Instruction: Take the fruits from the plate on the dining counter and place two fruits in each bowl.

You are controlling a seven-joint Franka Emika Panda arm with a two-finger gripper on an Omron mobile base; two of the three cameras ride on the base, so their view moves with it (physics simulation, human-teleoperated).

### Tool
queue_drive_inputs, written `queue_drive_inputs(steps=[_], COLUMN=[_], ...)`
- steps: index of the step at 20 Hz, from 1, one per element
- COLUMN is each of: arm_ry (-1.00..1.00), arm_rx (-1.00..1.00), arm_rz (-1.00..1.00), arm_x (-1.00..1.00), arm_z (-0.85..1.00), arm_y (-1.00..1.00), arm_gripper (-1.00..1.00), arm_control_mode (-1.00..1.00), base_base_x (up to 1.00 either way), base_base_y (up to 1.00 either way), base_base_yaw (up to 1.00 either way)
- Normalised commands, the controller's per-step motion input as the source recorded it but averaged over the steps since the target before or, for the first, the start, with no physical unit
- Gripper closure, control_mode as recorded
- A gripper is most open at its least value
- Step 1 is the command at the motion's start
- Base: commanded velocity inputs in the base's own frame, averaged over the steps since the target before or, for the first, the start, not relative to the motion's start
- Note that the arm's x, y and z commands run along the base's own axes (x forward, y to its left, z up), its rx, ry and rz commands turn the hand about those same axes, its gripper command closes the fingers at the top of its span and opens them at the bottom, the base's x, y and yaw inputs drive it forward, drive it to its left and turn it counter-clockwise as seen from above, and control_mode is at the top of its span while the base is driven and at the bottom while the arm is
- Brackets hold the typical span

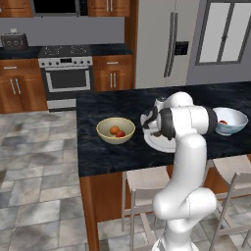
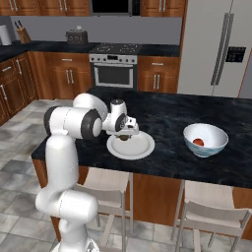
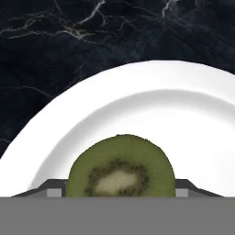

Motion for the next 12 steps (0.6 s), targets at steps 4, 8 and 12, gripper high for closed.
queue_drive_inputs(steps=[4, 8, 12], arm_ry=[0.0, 0.0, 0.0], arm_rx=[0.0, 0.0, -0.01], arm_rz=[0.0, -0.01, -0.06], arm_x=[0.0, -0.26, -0.1], arm_z=[0.1, 0.54, 0.79], arm_y=[-0.17, -0.49, -0.5], arm_gripper=[1.0, 1.0, 1.0], arm_control_mode=[-1.0, -1.0, -1.0], base_base_x=[0.0, 0.0, 0.0], base_base_y=[0.0, 0.0, 0.0], base_base_yaw=[0.0, 0.0, 0.0])
